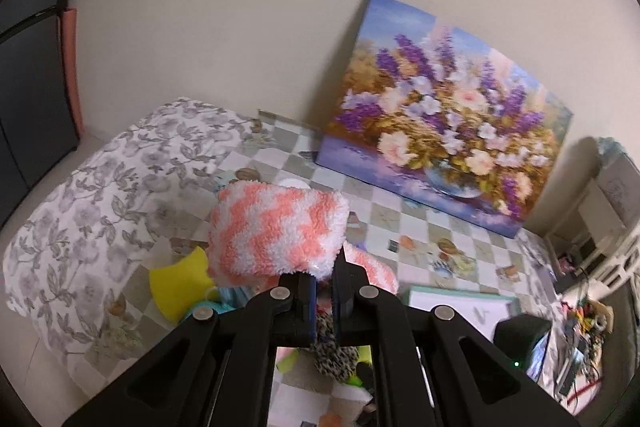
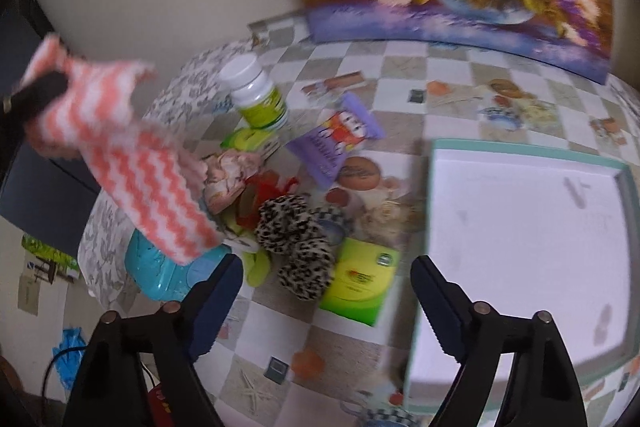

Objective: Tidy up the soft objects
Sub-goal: 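Grasp the leopard-print scrunchie with the right gripper while the left gripper holds the towel aloft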

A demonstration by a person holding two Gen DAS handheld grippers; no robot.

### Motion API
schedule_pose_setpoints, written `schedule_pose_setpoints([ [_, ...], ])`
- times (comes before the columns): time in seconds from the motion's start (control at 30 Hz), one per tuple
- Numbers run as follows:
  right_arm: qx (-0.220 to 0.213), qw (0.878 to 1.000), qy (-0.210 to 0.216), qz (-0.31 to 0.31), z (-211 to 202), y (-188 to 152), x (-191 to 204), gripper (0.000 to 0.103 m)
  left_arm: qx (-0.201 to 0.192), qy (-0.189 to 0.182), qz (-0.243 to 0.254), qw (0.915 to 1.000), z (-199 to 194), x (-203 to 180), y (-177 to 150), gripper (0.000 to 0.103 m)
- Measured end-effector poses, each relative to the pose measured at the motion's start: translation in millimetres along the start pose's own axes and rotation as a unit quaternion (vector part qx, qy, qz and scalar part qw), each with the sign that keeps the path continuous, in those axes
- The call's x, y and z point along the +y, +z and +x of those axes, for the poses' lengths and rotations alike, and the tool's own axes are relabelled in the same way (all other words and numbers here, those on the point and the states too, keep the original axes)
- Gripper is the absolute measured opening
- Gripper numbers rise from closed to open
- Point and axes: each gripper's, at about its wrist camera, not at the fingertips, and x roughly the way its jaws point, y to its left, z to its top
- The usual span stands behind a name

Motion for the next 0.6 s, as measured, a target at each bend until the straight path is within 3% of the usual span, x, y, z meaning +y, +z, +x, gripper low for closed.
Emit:
schedule_pose_setpoints([
  [0.17, 0.030, 0.999, -0.011, -0.032, 28, 7, 16, 0.074, 0.011, 0.012, -0.009, 0.9998, 22, 1, 14, 0.006],
  [0.47, 0.076, 0.996, -0.012, -0.036, 71, 13, 16, 0.058, 0.036, 0.017, -0.037, 0.9985, 52, 5, 28, 0.005],
  [0.6, 0.079, 0.996, -0.012, -0.039, 77, 15, 14, 0.047, 0.052, 0.021, -0.048, 0.9972, 67, 8, 27, 0.006],
])
